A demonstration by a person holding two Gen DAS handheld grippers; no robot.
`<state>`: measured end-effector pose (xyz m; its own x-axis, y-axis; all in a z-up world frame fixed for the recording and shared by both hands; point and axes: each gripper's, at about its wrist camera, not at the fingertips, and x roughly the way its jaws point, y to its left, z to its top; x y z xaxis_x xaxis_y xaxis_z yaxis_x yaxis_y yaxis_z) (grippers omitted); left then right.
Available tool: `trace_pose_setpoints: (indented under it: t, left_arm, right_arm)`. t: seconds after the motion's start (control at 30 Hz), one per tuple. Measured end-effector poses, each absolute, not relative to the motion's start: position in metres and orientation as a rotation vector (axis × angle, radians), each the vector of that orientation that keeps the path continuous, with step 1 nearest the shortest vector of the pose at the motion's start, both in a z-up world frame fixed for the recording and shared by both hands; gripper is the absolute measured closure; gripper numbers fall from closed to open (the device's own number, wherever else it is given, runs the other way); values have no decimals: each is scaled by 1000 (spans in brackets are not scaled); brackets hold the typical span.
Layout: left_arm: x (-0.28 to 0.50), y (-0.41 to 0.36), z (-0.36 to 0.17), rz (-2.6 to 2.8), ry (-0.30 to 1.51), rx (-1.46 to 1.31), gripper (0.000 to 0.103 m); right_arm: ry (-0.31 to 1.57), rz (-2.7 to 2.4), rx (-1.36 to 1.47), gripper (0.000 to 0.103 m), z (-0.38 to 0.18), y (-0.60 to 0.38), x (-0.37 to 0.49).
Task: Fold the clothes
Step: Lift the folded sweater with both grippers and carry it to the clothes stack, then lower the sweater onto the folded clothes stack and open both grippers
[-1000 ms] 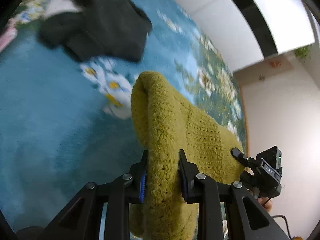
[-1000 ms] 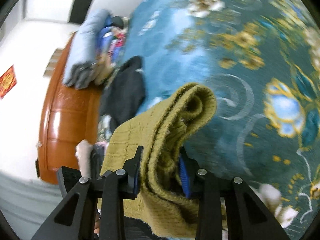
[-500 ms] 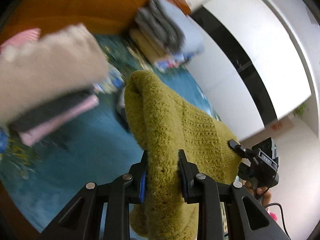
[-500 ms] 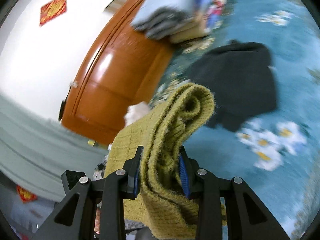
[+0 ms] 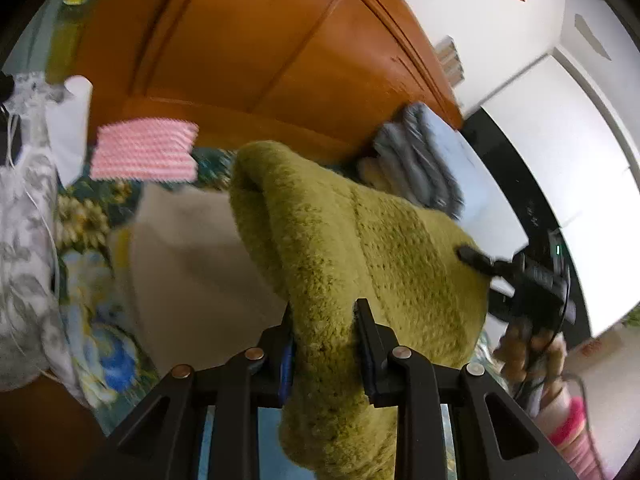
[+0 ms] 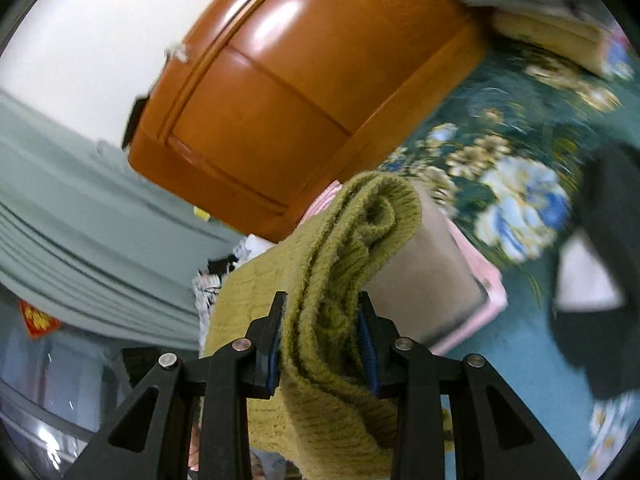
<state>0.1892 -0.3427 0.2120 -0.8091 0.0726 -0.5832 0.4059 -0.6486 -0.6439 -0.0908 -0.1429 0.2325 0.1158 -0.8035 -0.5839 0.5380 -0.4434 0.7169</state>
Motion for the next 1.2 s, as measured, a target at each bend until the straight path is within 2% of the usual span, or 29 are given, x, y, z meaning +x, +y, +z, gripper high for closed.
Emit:
trace_pose_setpoints:
  t: [0.17, 0.33, 0.53, 0.7, 0.8, 1.0, 1.2]
  left_arm:
    - [182, -363, 177, -2476, 1154, 831, 75]
    - [178, -377, 128, -2378, 1195, 867, 75]
    - [181, -388, 114, -2359, 1278, 862, 74]
    - [188, -386, 127, -2338, 1281, 903, 65]
    - [200, -388, 149, -2329, 1190, 866, 64]
    - [172, -370, 188, -2412, 854, 918, 59]
    - [142, -352, 163, -2434, 754, 1035, 58]
  right_arm:
    - [-99, -1520, 1296, 69, 217, -226, -120]
    - [14, -1512, 1333, 69, 165, -265, -133]
    - [-54, -1545, 1383, 69, 128, -260, -148]
    - [-109, -1582, 1393, 63, 134, -249, -150]
    - [-89, -1691, 1353, 63, 153, -238, -149]
    - [100, -1807, 1193, 63, 196, -238, -121]
    - [380, -1705, 1085, 63, 175, -269, -69]
